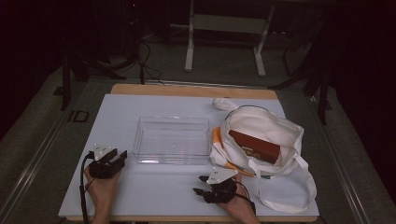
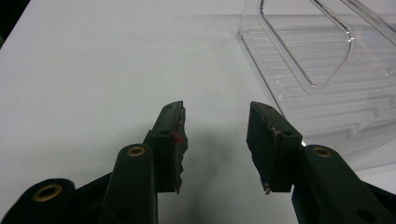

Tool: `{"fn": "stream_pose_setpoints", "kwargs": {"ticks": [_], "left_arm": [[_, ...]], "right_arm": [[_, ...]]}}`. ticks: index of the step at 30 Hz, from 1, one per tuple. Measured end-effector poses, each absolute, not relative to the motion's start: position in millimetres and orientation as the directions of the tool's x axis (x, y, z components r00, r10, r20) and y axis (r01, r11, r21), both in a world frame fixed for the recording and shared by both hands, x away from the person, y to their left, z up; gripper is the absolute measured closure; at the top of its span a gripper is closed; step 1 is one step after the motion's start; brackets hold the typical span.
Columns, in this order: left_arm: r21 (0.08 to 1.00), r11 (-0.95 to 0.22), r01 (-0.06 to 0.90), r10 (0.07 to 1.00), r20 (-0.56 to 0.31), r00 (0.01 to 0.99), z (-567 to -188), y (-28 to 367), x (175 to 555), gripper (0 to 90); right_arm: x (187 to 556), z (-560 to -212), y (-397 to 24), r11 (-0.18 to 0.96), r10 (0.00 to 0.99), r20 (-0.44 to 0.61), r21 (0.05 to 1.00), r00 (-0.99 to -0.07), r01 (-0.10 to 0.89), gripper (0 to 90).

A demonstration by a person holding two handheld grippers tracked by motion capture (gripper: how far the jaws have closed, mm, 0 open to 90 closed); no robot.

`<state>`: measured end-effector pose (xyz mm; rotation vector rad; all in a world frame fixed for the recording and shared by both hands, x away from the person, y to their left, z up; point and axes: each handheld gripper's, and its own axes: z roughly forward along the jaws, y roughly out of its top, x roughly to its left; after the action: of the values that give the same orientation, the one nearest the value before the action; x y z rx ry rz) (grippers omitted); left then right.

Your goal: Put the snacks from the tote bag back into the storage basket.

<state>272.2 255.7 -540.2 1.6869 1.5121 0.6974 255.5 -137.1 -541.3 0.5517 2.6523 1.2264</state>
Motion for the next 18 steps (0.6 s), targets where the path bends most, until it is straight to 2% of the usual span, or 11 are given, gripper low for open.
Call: {"fn": "stream_pose_setpoints", "kwargs": {"ticks": [6, 18], "left_arm": [[0.820, -0.005, 0.572, 0.982, -0.105, 0.158, -540.4, 257.9, 271.9, 57.1], [0.823, 0.006, 0.569, 0.977, -0.126, 0.172, -540.7, 259.6, 271.6, 56.5]], "right_arm": [[254.4, -541.3, -136.7, 0.595, 0.402, -0.009, 0.763, -0.916, 0.254, 51.3], [254.8, -541.3, -134.9, 0.610, 0.404, -0.018, 0.751, -0.915, 0.254, 46.9]]}}
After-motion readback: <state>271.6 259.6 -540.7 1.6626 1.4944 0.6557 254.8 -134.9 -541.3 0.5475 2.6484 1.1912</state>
